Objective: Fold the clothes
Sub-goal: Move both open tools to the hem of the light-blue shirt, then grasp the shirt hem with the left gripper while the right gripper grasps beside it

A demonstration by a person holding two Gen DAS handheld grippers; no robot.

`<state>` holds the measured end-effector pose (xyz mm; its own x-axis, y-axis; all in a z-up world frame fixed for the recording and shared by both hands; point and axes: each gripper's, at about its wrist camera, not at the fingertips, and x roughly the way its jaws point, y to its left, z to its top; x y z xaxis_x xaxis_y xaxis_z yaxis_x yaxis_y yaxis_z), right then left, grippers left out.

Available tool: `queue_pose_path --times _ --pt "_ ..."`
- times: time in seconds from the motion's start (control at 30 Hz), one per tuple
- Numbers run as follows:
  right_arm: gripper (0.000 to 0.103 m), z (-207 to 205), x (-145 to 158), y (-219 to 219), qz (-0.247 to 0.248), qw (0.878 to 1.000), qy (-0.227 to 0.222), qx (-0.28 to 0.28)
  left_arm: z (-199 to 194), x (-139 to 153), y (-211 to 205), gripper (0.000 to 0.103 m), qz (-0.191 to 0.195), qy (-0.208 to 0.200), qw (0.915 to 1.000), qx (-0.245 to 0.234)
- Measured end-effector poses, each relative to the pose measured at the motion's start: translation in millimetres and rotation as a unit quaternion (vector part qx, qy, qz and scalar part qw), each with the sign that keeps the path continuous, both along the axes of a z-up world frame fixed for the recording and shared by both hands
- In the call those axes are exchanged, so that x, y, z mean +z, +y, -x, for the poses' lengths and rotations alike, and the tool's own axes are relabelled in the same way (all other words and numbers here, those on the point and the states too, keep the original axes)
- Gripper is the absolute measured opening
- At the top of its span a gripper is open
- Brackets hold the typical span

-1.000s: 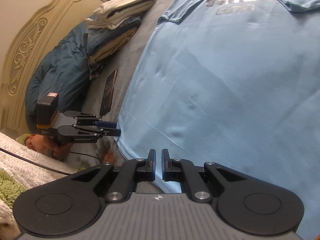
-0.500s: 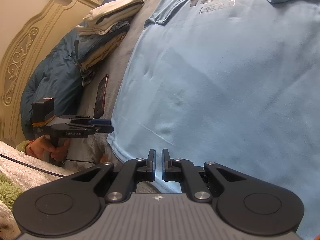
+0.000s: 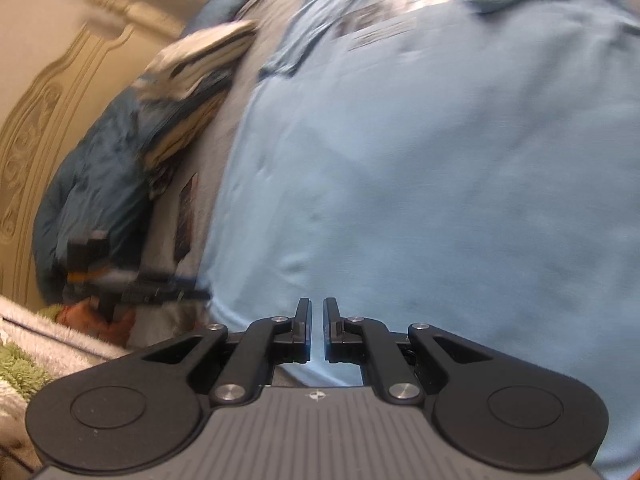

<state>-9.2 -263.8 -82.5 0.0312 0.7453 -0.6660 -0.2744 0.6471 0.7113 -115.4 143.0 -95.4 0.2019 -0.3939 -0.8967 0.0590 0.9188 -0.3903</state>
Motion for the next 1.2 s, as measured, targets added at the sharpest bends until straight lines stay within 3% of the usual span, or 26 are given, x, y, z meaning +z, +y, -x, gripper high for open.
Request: queue_pose_path --times 0.1,0.17,0.33,0.5,0.77,0.9,1.0,1.07,1.2 --pt "0.008 1 0 -36 0.018 0.999 -0.002 -0.048 0 -2 5 0.031 0.009 0.007 0.9999 0.004" --pt "0.016 1 1 -65 0.03 0.996 -0.003 -0.089 -1 -3 12 0.03 0.021 0.013 0.9995 0.019" --pt "0.025 6 1 -138 0.056 0.978 -0.008 -0.199 -7 -7 19 0.03 0.039 0.028 0.9981 0.038" --pt "0.029 18 -17 -177 0.069 0.965 0.017 -0.254 -9 -6 17 0.03 0.032 0.03 0.9985 0.032" --pt "0.029 45 -39 -188 0.032 0.961 0.064 -0.269 -8 -8 14 0.026 0.014 0.028 0.9992 0.026" --pt "0.029 54 -44 -186 0.021 0.966 0.08 -0.244 -7 -5 11 0.007 -0.002 0.021 0.9997 0.016" --pt "0.021 56 -43 -171 0.036 0.976 0.078 -0.201 -6 0 4 0.002 -0.015 0.003 0.9999 -0.002" --pt "0.005 57 -41 -164 0.04 0.98 0.073 -0.18 -6 5 4 0.002 -0.007 -0.004 1.0 -0.004" --pt "0.004 53 -29 -161 0.024 0.983 0.044 -0.177 -9 18 10 0.002 0.011 -0.018 0.9998 0.007"
